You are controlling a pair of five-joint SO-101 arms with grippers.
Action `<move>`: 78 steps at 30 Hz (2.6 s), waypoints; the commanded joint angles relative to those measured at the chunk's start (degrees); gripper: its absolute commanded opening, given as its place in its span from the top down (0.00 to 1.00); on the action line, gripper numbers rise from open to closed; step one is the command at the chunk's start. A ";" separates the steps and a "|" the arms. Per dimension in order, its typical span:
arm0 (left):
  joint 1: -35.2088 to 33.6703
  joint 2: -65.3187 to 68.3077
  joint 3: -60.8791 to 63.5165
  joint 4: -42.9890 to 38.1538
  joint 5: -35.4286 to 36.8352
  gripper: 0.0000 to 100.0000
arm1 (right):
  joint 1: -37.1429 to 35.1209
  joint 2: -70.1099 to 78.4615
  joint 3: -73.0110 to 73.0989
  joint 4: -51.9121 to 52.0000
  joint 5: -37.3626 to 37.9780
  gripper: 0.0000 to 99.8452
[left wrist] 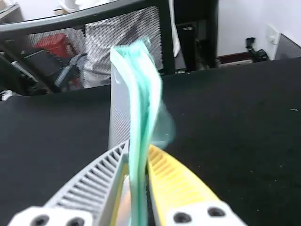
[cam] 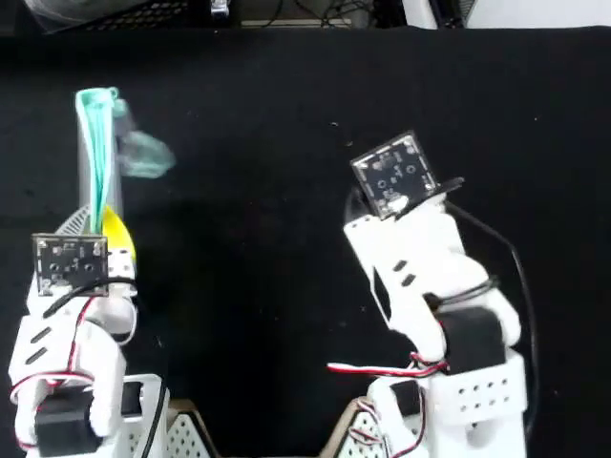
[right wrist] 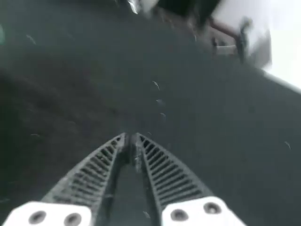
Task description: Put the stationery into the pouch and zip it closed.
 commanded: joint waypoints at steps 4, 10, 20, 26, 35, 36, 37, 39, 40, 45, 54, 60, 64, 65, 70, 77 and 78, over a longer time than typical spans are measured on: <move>7.69 6.51 6.64 -15.21 2.02 0.97 | 8.97 -11.74 18.15 -2.02 0.44 0.99; 11.38 22.42 8.66 -32.53 4.84 0.97 | 15.21 -25.36 32.66 -1.32 0.09 0.99; 20.26 64.44 -16.66 -39.38 5.19 0.97 | 15.47 -41.45 48.48 -0.62 0.00 0.99; 26.33 83.96 -41.10 -29.98 4.92 0.97 | 15.56 -40.40 50.15 -1.14 0.09 0.99; 28.79 97.85 -61.14 -8.00 8.44 0.84 | 15.21 -40.40 50.15 -1.14 0.09 0.98; 28.70 97.85 -62.37 -5.63 11.52 0.81 | 15.12 -40.40 50.15 -1.14 0.09 0.98; 28.44 97.76 -63.87 -3.69 14.42 0.79 | 15.12 -40.40 50.15 -1.58 0.09 0.98; 28.35 97.49 -68.35 0.97 17.41 0.78 | 15.12 -40.31 50.15 -1.85 0.00 0.98; 28.53 96.88 -70.99 3.78 17.14 0.78 | 15.12 -40.22 50.24 -1.85 0.00 0.98; 30.64 94.42 -81.27 13.27 12.75 0.77 | 15.12 -40.04 50.24 -1.76 0.00 0.98; 24.92 84.13 -86.55 33.67 5.01 0.87 | 15.12 -40.04 50.24 -1.58 0.00 0.98; 10.51 74.90 -72.75 40.35 3.34 0.96 | 15.12 -40.04 50.24 -1.49 0.00 0.98; 4.53 68.75 -58.33 40.26 3.52 0.97 | 15.12 -40.04 50.24 -1.49 0.00 0.98; 3.74 67.25 -54.11 40.26 3.52 0.97 | 15.12 -40.04 50.24 -1.41 0.00 0.98; 2.95 61.27 -34.95 39.65 3.52 0.97 | 15.12 -39.96 50.24 -1.41 0.00 0.98; 2.68 53.89 -17.45 26.73 3.52 0.97 | 15.12 -39.96 50.24 -1.41 0.00 0.98; 2.68 52.66 -15.52 25.14 3.52 0.97 | 15.12 -39.96 50.24 -1.41 0.00 0.98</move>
